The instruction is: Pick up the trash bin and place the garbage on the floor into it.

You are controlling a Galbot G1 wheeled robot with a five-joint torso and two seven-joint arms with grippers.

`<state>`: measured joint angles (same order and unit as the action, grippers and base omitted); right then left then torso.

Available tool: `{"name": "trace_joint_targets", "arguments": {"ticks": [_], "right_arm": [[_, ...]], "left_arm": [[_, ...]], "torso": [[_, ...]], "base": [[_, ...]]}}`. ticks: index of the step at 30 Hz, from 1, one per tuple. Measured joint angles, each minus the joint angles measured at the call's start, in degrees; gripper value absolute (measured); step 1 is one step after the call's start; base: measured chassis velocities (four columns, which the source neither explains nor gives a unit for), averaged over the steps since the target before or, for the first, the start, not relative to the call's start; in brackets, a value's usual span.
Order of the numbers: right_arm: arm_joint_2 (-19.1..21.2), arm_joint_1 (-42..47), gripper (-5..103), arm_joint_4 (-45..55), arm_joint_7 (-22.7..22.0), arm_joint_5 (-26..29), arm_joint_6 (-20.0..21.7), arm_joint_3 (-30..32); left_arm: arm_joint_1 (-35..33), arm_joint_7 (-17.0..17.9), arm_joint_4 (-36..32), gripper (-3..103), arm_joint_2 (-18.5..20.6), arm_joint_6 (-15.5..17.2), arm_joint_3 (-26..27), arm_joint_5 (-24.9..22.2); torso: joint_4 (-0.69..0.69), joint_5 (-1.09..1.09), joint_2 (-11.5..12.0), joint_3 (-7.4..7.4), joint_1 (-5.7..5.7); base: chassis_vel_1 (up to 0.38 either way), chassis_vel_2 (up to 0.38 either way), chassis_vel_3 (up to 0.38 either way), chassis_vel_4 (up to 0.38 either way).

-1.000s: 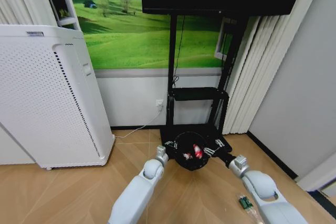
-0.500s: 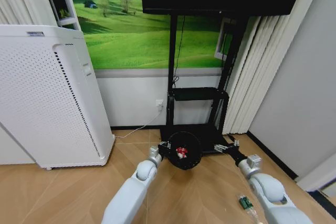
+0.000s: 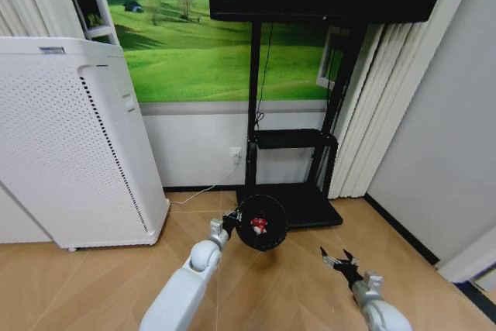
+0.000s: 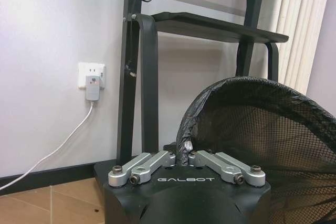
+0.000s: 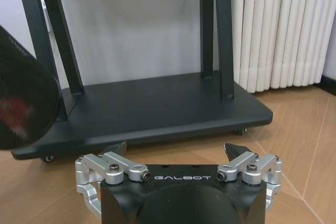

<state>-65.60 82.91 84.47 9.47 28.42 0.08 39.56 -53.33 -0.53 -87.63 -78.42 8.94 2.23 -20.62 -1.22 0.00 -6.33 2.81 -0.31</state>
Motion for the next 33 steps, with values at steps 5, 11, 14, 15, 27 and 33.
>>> {"name": "trace_joint_targets", "arguments": {"ticks": [5,11,14,15,27,33], "right_arm": [[0.58,0.40,100,-1.10,0.51,0.34,-1.61,0.30],[0.78,0.30,100,-1.44,0.57,0.36,-2.24,0.24],[1.05,0.18,100,-1.59,0.78,0.33,-2.26,0.08],[1.18,0.04,100,-1.68,0.87,0.30,-2.29,0.01],[2.29,1.18,100,-4.31,3.89,-2.12,-4.29,-0.65],[4.73,6.72,100,-5.99,5.90,-5.84,-7.85,-3.17]], "left_arm": [[-0.35,2.45,-0.05,5,-1.01,1.15,-0.41,-0.75],[-0.69,5.75,-0.59,5,-1.14,2.68,-0.63,-3.46],[-0.86,6.44,-0.68,5,-1.10,2.99,-0.64,-3.89],[-0.92,6.55,-0.77,5,-0.99,2.99,-0.60,-3.89],[-0.92,5.44,-0.74,5,-0.84,2.84,-0.81,-1.92],[-0.59,4.20,0.39,5,-1.80,2.28,-0.68,-0.60]], "torso": [[0.00,-0.01,0.00,0.00,0.00],[-0.01,0.00,0.00,0.00,0.00],[-0.02,-0.01,0.01,0.00,0.00],[0.01,-0.02,0.00,0.00,0.00],[-0.03,0.01,0.00,0.01,0.00],[0.00,0.00,0.00,0.00,0.00]], "base": [[-0.030,-0.039,0.036,0.052],[-0.132,-0.150,0.141,0.135],[-0.198,-0.192,0.219,0.210],[-0.219,-0.215,0.243,0.227],[-0.218,-0.240,0.229,0.235],[-0.007,-0.030,0.017,0.029]]}}
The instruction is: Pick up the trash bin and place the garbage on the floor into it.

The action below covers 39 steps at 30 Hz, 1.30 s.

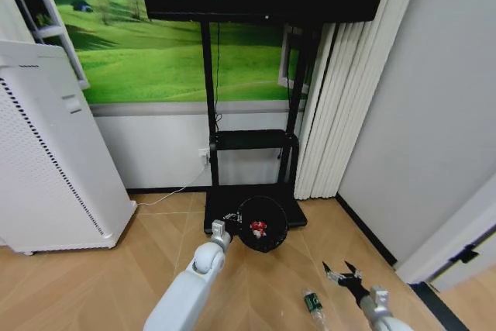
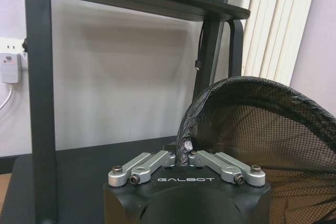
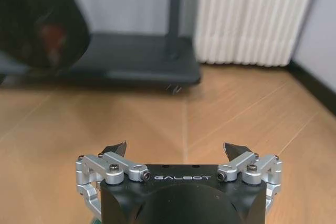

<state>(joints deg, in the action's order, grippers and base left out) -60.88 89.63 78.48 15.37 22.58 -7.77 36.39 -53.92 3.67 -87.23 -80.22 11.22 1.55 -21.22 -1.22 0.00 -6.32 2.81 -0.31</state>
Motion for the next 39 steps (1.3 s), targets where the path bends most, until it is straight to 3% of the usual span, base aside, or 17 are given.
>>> {"name": "trace_joint_targets", "arguments": {"ticks": [3,7,19,29,39], "right_arm": [[0.15,2.55,100,-0.05,0.22,-0.91,-0.32,-1.06],[0.90,4.99,100,-0.01,-3.05,1.13,-0.43,-4.13],[-2.01,0.40,100,-5.17,-8.20,0.89,-0.37,-5.86],[-5.51,0.07,100,-5.17,-6.99,0.95,0.89,-6.52],[-5.61,-0.76,100,-6.51,-7.42,-0.10,1.70,-6.27]], "left_arm": [[0.14,-0.24,0.35,5,-0.50,-0.22,0.09,0.32],[0.42,-0.86,0.86,5,-1.04,-0.49,0.20,0.67],[0.01,-2.26,0.40,5,-1.13,-0.94,0.89,0.71],[-0.64,-3.51,0.15,5,-0.90,-1.22,1.96,0.42],[-1.14,-3.67,-0.71,5,-0.60,-1.27,2.74,-0.09]], "torso": [[0.00,0.00,0.00,0.00,0.00],[-0.03,0.00,0.00,0.00,0.00],[0.00,0.02,0.00,0.00,0.00],[-0.02,0.00,0.00,0.00,0.00],[0.00,-0.01,0.00,0.00,0.00]], "base": [[0.076,0.078,-0.055,-0.065],[0.010,0.016,-0.012,-0.014],[0.000,0.000,0.000,0.000],[0.000,0.000,0.000,0.000],[0.000,0.000,0.000,0.000]]}}
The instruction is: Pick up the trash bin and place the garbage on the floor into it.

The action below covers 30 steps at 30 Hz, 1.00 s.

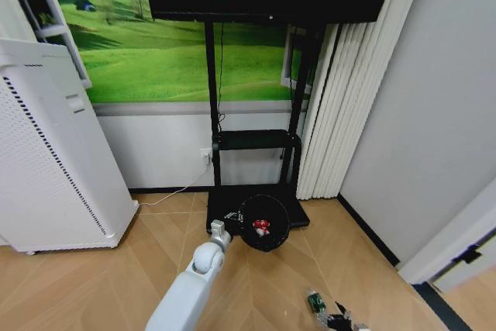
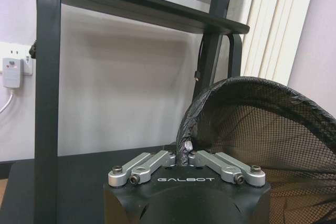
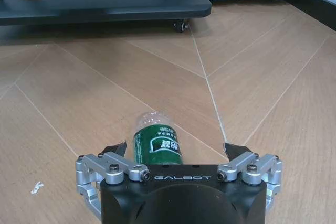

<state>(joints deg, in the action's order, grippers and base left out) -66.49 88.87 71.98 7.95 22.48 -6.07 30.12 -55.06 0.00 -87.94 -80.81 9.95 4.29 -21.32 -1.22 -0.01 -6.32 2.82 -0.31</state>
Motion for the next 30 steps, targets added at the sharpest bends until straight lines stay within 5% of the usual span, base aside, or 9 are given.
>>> {"name": "trace_joint_targets", "arguments": {"ticks": [30], "right_arm": [[-2.56,-4.03,96,-8.75,0.81,-6.02,-1.41,-1.69]], "left_arm": [[0.15,-0.14,-0.39,5,0.43,0.01,0.38,-0.56]], "torso": [[-0.01,0.01,0.00,0.00,0.00]], "base": [[0.000,0.000,0.000,0.000]]}}
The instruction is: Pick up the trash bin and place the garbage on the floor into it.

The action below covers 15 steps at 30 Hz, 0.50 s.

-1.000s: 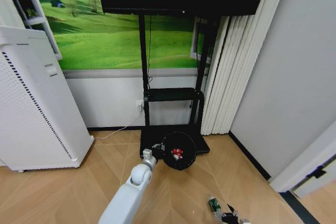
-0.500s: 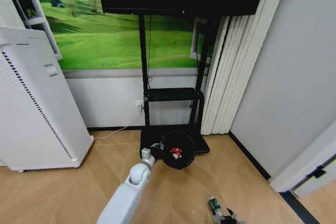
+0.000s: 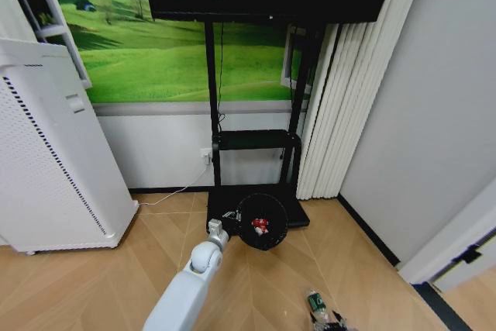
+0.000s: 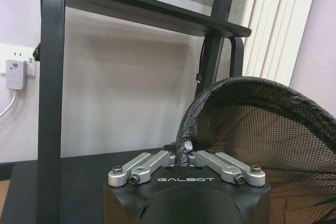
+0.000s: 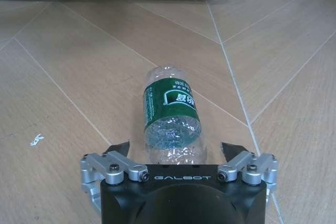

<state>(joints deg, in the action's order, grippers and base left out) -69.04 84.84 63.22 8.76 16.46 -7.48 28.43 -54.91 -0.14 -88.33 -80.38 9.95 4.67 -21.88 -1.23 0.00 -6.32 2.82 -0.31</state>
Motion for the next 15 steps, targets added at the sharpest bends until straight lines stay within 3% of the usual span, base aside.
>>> {"name": "trace_joint_targets", "arguments": {"ticks": [2,5,7,10,13,15], "right_arm": [[0.04,-0.08,91,-0.11,0.00,0.02,-0.06,0.00],[0.34,-0.12,75,-0.20,0.09,0.22,-0.12,-0.01],[0.37,-0.20,75,-0.37,0.10,0.16,-0.23,0.02],[0.26,-0.54,59,-1.06,0.19,-0.46,-0.82,0.20],[0.23,-0.60,54,-1.10,0.21,-0.47,-0.89,0.26],[0.20,-0.61,43,-1.07,0.22,-0.45,-0.93,0.41]], "left_arm": [[0.15,0.02,0.04,5,0.04,0.01,-0.01,-0.02],[0.41,0.08,0.18,5,0.06,0.07,-0.07,-0.04],[0.47,0.10,0.20,5,0.05,0.08,-0.08,-0.04],[0.56,0.31,0.24,5,0.00,0.08,-0.12,-0.06],[0.68,0.31,0.28,5,0.04,0.08,-0.12,-0.08],[0.84,0.31,0.43,5,0.09,0.08,-0.11,-0.13]], "torso": [[0.00,0.00,0.00,0.00,0.00],[0.00,0.00,0.00,0.00,0.00],[0.00,0.00,0.00,0.00,0.00],[0.00,-0.01,0.00,0.00,0.00],[0.00,-0.01,0.00,0.00,0.00],[0.00,-0.01,0.00,0.00,0.00]], "base": [[0.000,0.000,0.000,0.000],[0.000,0.000,0.000,0.000],[0.000,0.000,0.000,0.000],[0.000,0.000,0.000,0.000],[0.000,0.000,0.000,0.000],[0.000,0.000,0.000,0.000]]}}
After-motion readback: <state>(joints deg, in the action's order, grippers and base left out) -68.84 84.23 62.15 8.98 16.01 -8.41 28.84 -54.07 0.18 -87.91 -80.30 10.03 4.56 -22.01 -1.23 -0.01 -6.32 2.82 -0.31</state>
